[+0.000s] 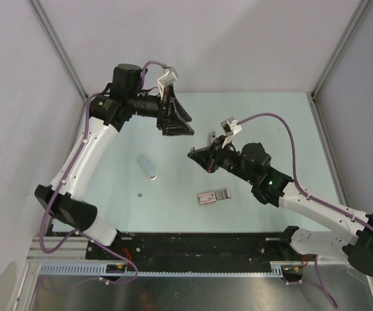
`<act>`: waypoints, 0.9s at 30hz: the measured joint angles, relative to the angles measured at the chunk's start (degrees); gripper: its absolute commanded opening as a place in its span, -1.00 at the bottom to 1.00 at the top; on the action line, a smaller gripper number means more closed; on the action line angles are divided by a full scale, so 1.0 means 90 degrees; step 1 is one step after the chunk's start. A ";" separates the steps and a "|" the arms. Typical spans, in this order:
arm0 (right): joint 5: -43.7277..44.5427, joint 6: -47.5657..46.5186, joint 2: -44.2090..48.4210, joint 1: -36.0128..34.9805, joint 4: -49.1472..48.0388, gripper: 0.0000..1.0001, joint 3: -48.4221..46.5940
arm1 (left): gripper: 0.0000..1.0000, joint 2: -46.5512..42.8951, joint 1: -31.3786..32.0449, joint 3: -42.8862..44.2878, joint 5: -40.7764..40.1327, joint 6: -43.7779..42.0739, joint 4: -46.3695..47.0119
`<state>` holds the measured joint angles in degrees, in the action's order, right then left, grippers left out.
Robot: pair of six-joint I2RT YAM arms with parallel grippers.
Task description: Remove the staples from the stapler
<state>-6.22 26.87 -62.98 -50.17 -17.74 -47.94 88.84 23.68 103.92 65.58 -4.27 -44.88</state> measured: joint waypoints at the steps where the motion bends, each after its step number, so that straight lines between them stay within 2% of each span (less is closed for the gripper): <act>1: 0.0095 -0.0029 0.0012 -0.0005 0.0257 -1.00 -0.0002 | 0.55 -0.0002 -0.0005 -0.0010 -0.0211 -0.0032 0.0002; 8: 0.1304 0.0012 -0.0134 -0.0151 0.2650 -1.00 -0.0022 | 0.54 -0.0211 -0.0010 -0.0746 -0.2081 -0.0585 0.0032; 13: 0.2227 0.0488 -0.1069 -0.0542 0.3813 -1.00 -0.0024 | 0.54 -0.0289 -0.0010 -0.1717 -0.3036 -0.1076 0.0002; 18: 0.2815 0.0860 -0.1817 -0.0928 0.4447 -1.00 -0.0019 | 0.53 -0.0466 -0.0010 -0.2421 -0.3458 -0.1438 -0.0092; 27: 0.3332 0.1020 -0.1970 -0.0942 0.4726 -1.00 -0.0022 | 0.51 -0.0794 -0.0010 -0.2698 -0.3548 -0.1695 -0.0073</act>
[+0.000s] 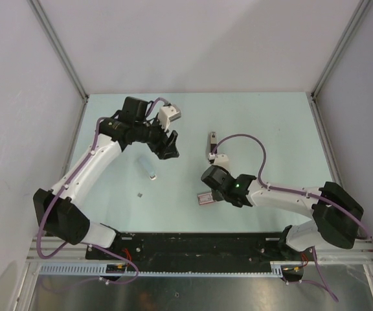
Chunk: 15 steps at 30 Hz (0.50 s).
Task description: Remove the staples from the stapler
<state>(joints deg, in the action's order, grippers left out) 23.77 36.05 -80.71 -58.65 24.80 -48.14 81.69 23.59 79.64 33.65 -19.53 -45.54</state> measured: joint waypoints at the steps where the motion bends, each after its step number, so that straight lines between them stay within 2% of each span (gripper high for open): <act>1: 0.0022 0.0000 -0.0041 0.0007 0.0029 -1.00 0.0000 | 0.52 0.0000 0.0000 -0.0017 0.0005 -0.0002 0.0000; 15: -0.0138 -0.0012 -0.0423 0.0282 0.0017 -1.00 0.0039 | 0.49 0.0000 0.0007 -0.0041 0.0138 -0.0002 -0.0005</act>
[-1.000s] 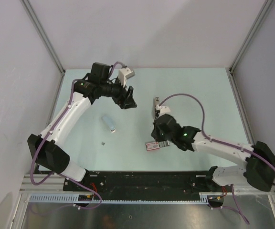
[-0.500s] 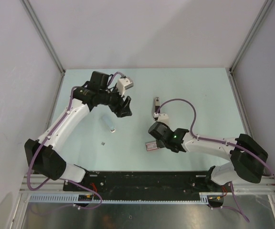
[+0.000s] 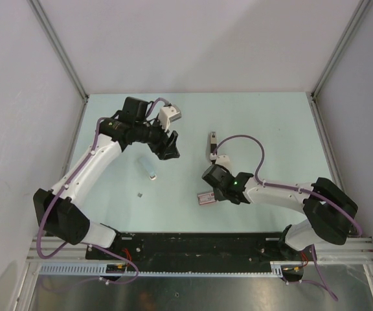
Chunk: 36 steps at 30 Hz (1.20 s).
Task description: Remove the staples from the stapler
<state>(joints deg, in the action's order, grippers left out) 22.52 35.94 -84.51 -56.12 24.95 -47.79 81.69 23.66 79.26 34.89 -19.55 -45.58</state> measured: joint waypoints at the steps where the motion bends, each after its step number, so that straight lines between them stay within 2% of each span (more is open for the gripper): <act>1: -0.0022 0.0002 0.0000 0.0024 -0.0005 -1.00 0.0019 | 0.50 0.0000 0.0002 0.0000 0.0002 0.0000 0.0002; 36: -0.0250 0.0005 0.0097 0.0168 -0.0039 -1.00 0.0328 | 0.47 0.0000 0.0053 0.0000 0.0131 0.0005 0.0000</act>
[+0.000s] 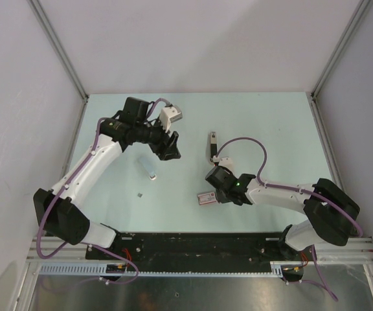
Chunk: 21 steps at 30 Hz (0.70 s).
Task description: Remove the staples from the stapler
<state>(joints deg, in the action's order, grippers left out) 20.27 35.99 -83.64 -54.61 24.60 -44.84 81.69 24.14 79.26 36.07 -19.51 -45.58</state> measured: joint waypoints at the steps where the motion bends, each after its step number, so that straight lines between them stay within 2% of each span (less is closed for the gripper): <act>1: 0.0000 0.0000 0.0000 0.0000 0.0000 -1.00 0.0000 | 0.47 0.0000 0.0002 0.0000 0.0010 0.0000 0.0002; 9: -0.0007 0.0000 0.0000 0.0027 0.0000 -0.99 0.0000 | 0.47 0.0000 0.0012 0.0000 0.0012 0.0000 0.0000; 21: -0.0022 0.0002 0.0000 0.0085 0.0000 -0.78 0.0000 | 0.49 0.0000 0.0012 0.0000 0.0015 0.0002 0.0000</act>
<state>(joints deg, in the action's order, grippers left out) 20.08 36.01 -83.64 -53.84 24.60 -44.84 81.69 24.25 79.26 36.21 -19.49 -45.58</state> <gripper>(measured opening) 0.101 0.742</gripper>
